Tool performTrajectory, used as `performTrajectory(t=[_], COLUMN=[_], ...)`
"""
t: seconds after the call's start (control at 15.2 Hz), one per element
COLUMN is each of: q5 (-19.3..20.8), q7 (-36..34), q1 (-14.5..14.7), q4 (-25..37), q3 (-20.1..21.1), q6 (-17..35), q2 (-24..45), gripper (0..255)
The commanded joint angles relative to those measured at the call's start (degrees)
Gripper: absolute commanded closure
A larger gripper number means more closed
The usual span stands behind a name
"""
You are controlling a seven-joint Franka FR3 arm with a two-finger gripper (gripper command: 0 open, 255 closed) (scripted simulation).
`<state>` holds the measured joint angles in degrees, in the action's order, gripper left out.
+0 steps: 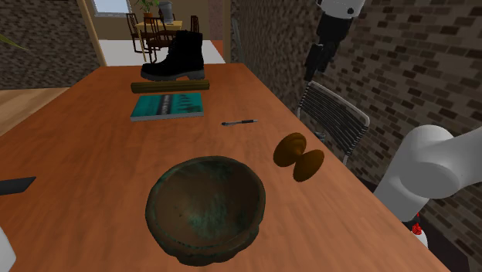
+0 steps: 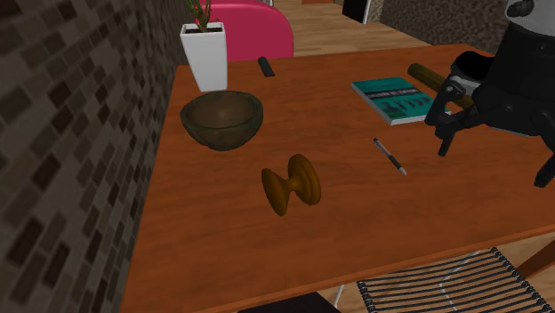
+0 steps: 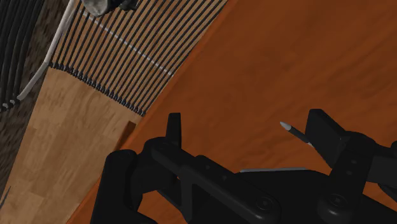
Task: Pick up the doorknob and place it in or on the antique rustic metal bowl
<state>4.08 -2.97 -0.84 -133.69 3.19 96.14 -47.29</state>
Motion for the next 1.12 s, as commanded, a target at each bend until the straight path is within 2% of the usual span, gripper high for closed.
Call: performTrajectory(t=[0.0, 0.46, 0.79, 1.06], q5=[0.00, -4.82, -7.94, -9.57], q7=[0.00, -11.31, -21.01, -29.88], q1=[0.00, 3.11, 7.30, 11.47], q4=[0.00, -6.50, -8.79, -9.20], q3=[0.00, 9.72, 16.57, 21.80], q6=[0.00, 0.35, 0.99, 2.13], q2=[0.00, -6.98, -8.79, -7.67], gripper=[0, 0, 0, 0])
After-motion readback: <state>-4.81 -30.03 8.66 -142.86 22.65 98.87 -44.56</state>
